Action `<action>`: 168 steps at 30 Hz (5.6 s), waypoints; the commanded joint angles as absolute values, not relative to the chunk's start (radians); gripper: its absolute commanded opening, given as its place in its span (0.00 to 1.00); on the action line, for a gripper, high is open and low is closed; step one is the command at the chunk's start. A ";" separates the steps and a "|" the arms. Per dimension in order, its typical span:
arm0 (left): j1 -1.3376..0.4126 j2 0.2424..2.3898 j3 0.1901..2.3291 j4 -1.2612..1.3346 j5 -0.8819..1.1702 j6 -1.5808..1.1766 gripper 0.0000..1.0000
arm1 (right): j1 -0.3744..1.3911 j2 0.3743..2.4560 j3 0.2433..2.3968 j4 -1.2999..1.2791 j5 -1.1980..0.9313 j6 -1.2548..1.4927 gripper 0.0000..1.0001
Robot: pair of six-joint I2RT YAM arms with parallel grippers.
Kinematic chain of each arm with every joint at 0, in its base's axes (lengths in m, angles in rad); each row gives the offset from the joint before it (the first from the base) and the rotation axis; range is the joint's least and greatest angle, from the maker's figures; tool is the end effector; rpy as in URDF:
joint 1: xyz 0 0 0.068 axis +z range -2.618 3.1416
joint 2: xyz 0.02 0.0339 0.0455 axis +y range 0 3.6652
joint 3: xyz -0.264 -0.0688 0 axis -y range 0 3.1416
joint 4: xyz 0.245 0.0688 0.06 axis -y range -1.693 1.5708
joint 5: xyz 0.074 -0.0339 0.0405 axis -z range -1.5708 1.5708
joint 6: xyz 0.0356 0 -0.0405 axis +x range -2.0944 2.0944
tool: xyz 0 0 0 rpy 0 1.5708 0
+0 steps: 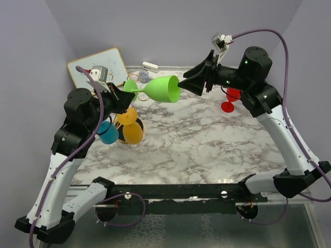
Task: Take the wine glass off the wine glass rack
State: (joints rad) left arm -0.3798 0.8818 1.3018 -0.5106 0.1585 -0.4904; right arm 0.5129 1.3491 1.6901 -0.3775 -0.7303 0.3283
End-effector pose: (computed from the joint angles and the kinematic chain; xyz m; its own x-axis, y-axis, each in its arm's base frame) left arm 0.1466 -0.0646 0.4621 -0.3153 -0.3749 -0.8718 0.4121 0.7734 -0.4816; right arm 0.2264 0.1548 0.5059 -0.3353 0.0869 -0.9381 -0.8856 0.3106 0.3453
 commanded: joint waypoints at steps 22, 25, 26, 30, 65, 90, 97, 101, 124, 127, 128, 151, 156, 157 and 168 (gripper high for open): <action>-0.376 0.929 1.313 -0.449 0.169 -0.510 0.40 | 0.511 1.392 1.671 -0.373 -0.617 0.372 0.01; -0.376 0.931 1.314 -0.477 0.130 -0.505 0.53 | 0.511 1.362 1.668 -0.387 -0.490 0.370 0.01; -0.376 0.931 1.313 -0.487 0.116 -0.504 0.55 | 0.511 1.349 1.663 -0.387 -0.443 0.368 0.01; -0.376 0.917 1.297 -0.502 0.075 -0.504 0.58 | 0.511 1.295 1.638 -0.380 -0.294 0.380 0.01; -0.376 0.838 1.245 -0.504 0.050 -0.479 0.59 | 0.220 1.925 2.019 -1.177 0.308 0.591 0.01; -0.376 0.835 1.223 -0.512 0.044 -0.490 0.59 | 0.193 1.954 1.912 -1.107 0.325 0.625 0.34; -0.376 0.828 1.214 -0.504 0.038 -0.497 0.59 | 0.193 1.843 1.914 -1.072 0.283 0.603 0.52; -0.376 0.820 1.200 -0.502 0.024 -0.502 0.59 | 0.197 1.709 1.856 -0.972 0.108 0.541 0.63; -0.376 0.606 1.166 -0.524 -0.095 -0.516 0.59 | 0.732 1.531 1.511 -0.276 -0.690 0.748 0.56; -0.376 0.575 1.150 -0.529 -0.109 -0.526 0.59 | 0.768 1.566 1.536 -0.274 -0.672 0.753 0.56; -0.377 0.569 1.147 -0.533 -0.110 -0.527 0.59 | 0.777 1.577 1.542 -0.271 -0.669 0.755 0.56; -0.377 0.540 1.134 -0.596 -0.125 -0.540 0.58 | 0.855 1.762 1.723 -0.300 -0.629 0.768 0.45; -0.376 0.543 1.130 -0.592 -0.127 -0.537 0.59 | 0.873 1.785 1.745 -0.325 -0.615 0.756 0.39; -0.376 0.545 1.129 -0.593 -0.127 -0.536 0.59 | 0.876 1.789 1.745 -0.329 -0.612 0.753 0.39; -0.376 0.554 1.130 -0.587 -0.123 -0.538 0.58 | 0.884 1.771 1.736 -0.353 -0.582 0.746 0.07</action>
